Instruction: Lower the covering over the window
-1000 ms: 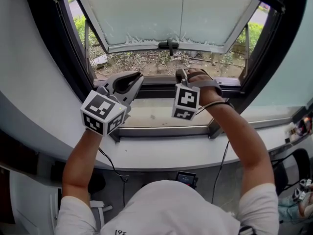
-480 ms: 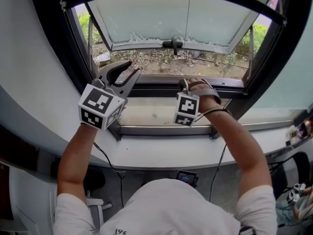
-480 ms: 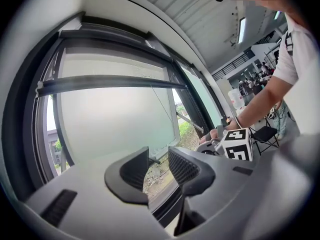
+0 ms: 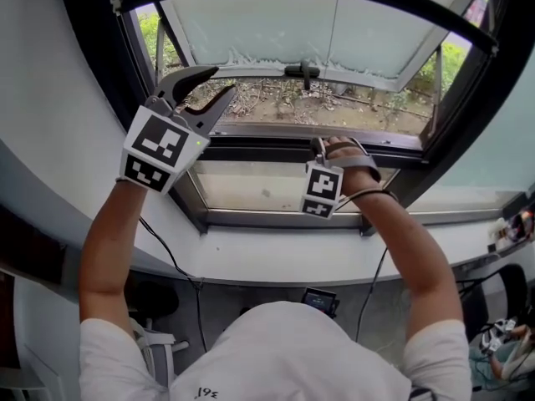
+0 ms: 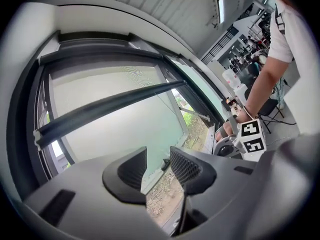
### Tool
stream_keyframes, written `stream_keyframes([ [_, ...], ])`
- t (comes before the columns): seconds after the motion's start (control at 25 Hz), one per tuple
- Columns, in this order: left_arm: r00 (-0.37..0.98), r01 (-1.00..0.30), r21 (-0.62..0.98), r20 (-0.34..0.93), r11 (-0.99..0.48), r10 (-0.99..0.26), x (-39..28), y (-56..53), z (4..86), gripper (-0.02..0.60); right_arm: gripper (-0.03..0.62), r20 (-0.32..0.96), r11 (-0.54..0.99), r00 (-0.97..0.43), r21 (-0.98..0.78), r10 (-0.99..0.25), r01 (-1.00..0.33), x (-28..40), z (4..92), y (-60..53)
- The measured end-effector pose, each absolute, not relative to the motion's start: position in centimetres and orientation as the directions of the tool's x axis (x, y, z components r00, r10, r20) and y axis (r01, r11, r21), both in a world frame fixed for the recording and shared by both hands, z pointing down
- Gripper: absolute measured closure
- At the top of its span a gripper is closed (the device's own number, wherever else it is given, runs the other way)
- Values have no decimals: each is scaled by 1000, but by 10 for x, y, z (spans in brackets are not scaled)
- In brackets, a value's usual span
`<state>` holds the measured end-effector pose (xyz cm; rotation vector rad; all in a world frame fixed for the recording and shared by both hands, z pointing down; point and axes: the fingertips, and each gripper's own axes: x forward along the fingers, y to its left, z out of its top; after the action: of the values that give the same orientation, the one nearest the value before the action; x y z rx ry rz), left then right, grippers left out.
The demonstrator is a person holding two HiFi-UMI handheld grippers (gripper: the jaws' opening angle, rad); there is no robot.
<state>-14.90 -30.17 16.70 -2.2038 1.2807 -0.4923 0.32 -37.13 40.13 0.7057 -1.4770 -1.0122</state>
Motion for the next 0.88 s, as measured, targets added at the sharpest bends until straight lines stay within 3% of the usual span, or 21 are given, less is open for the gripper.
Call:
stream_keyframes([
  [0.36, 392, -647, -717, -23, -258, -920, -178, -314, 114, 422, 571, 516, 499, -136, 855, -846, 139, 8, 443, -363],
  [0.6, 331, -514, -839, -1, -180, -943, -175, -335, 112, 371, 571, 540, 521, -131, 840, -831, 154, 3, 460, -356],
  [0.88, 270, -357, -922, 51, -150, -961, -168, -368, 120, 356, 571, 550, 535, -126, 834, -826, 134, 7, 467, -353],
])
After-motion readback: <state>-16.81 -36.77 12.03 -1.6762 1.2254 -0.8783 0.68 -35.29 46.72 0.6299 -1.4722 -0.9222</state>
